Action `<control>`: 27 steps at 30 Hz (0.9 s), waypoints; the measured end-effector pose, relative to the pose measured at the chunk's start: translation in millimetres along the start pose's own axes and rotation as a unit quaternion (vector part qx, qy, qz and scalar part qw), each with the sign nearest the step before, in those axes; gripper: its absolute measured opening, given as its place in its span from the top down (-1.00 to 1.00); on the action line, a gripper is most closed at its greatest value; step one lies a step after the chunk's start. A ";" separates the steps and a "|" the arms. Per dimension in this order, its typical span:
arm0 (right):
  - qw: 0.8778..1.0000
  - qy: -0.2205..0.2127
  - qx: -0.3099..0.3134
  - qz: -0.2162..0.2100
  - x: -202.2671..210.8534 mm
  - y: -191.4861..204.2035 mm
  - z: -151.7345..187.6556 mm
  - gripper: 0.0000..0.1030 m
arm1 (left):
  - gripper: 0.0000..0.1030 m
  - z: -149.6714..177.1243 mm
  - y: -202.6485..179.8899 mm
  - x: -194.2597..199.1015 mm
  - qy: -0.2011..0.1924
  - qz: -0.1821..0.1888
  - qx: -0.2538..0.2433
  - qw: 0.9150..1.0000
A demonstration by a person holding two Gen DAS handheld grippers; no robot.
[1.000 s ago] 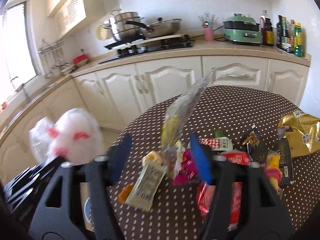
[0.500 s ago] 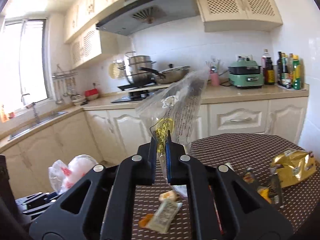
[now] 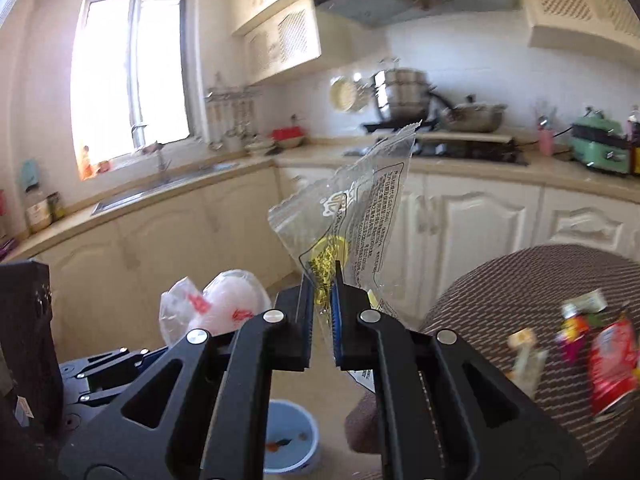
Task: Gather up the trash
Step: 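Carry both to the bucket and open both tools to drop them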
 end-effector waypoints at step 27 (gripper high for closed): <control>0.941 0.310 -0.074 -0.110 -299.7 102.1 251.2 0.84 | 0.31 139.1 256.8 -218.9 0.244 -0.143 0.137 0.949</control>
Point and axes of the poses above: each gripper's, at about its wrist camera, not at the fingertips, and x roughly against the way its jaws point, y to its left, z to its underside, the point moved 1 cm from there along -x, roughly the way its jaws point, and after that the axes turned 7 degrees about x, right-handed, at the moved point
